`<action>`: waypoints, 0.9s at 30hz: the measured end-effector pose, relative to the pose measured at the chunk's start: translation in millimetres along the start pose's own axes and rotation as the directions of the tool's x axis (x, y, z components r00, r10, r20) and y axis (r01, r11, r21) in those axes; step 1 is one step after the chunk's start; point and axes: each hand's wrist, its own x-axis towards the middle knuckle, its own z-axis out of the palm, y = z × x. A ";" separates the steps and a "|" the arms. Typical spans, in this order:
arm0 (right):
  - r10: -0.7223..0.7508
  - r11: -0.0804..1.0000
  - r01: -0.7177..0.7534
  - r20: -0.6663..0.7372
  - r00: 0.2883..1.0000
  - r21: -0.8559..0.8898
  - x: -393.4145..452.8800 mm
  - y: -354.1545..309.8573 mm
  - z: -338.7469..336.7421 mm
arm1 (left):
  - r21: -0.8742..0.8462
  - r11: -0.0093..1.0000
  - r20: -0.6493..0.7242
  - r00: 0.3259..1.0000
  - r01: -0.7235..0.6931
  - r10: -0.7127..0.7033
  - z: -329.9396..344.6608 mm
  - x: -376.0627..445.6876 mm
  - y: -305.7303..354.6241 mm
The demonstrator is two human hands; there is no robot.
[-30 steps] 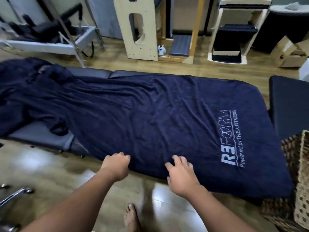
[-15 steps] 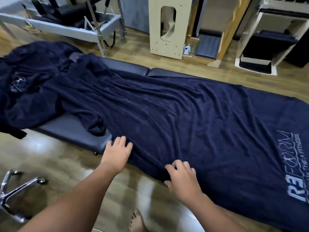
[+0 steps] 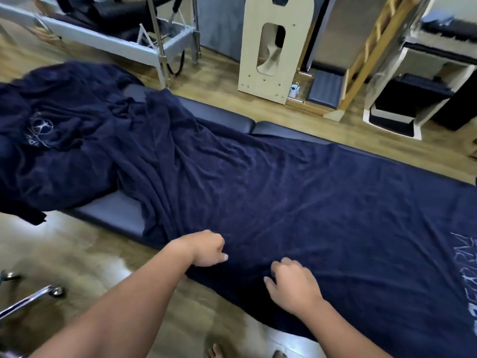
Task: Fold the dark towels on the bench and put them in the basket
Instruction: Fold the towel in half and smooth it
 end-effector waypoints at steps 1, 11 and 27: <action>0.005 1.000 -0.005 -0.014 1.000 -0.020 4.0 1.3 -1.1 | 0.046 0.999 -0.067 0.998 -0.016 0.019 0.0 3.5 -1.4; 0.152 0.986 -0.146 -0.082 0.985 0.075 85.8 31.7 -25.7 | 0.260 0.963 -0.383 0.923 0.072 0.034 -42.5 67.8 -9.4; 0.264 0.947 -0.213 -0.205 0.942 0.242 293.9 105.7 -136.3 | 0.170 0.979 -0.570 0.822 0.117 0.001 -211.0 221.1 13.0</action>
